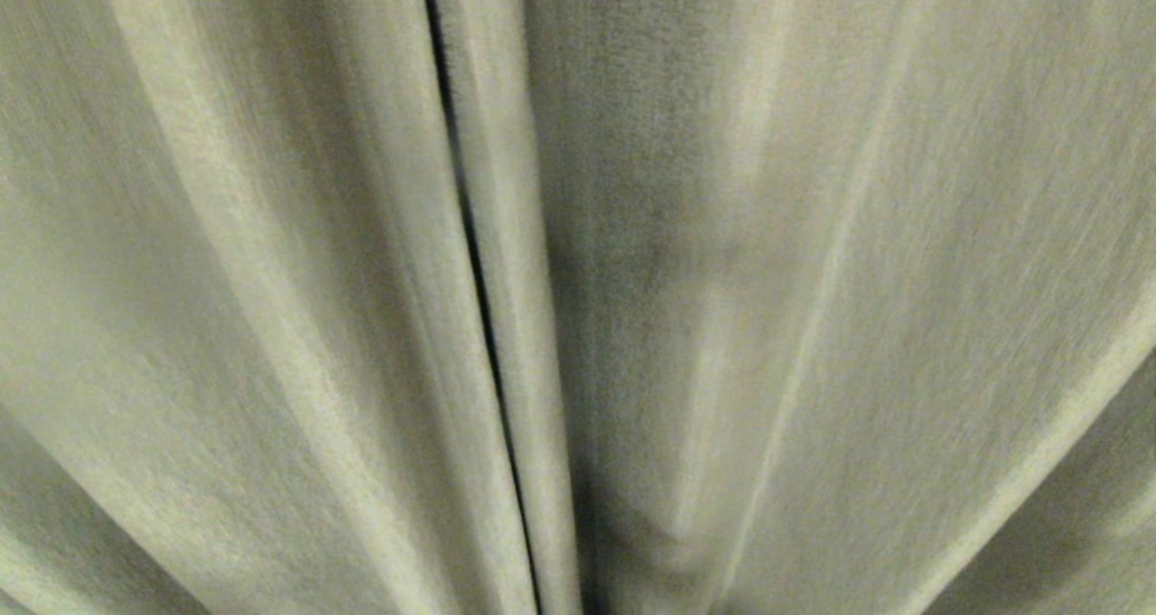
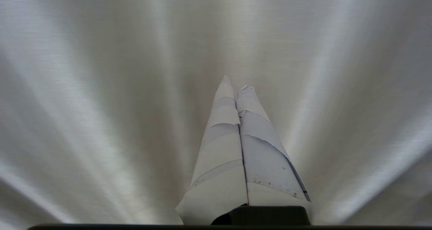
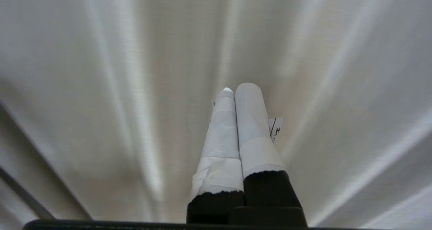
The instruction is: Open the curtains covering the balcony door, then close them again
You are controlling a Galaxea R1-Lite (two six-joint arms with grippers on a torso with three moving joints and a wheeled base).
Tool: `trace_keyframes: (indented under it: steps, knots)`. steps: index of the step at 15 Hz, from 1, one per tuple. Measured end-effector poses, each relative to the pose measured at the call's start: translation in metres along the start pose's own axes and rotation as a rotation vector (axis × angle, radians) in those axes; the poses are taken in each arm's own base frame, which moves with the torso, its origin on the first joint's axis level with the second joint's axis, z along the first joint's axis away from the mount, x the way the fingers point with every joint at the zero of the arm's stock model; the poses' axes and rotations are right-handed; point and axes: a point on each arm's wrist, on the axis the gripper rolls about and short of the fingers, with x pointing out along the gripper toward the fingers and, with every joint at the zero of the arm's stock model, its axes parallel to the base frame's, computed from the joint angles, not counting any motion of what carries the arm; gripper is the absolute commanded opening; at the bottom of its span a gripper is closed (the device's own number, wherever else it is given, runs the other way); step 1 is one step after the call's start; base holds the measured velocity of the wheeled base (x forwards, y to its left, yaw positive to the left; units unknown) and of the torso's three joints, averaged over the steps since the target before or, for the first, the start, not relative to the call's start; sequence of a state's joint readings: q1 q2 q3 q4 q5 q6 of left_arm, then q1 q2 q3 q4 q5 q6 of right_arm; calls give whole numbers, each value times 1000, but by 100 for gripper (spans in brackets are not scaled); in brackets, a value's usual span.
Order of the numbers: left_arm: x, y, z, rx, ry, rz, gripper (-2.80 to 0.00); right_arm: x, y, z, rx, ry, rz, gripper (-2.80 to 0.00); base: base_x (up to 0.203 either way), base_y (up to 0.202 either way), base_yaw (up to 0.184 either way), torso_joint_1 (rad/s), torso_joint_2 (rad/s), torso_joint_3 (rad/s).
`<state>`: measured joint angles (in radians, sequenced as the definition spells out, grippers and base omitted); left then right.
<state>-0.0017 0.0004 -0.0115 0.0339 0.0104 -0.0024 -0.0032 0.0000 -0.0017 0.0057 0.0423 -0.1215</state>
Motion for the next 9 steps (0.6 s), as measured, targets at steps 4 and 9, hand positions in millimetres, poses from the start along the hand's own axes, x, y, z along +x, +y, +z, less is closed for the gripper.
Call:
trace_keyframes:
  steps: [4, 9]
  knots:
    - [0, 0, 0, -7, -1, 0, -280, 0, 0, 0, 0, 1, 0, -280, 0, 145, 1, -1, 1, 4]
    - [0, 0, 0, -7, -1, 0, -280, 0, 0, 0, 0, 0, 0, -280, 0, 0, 0, 0, 0, 0]
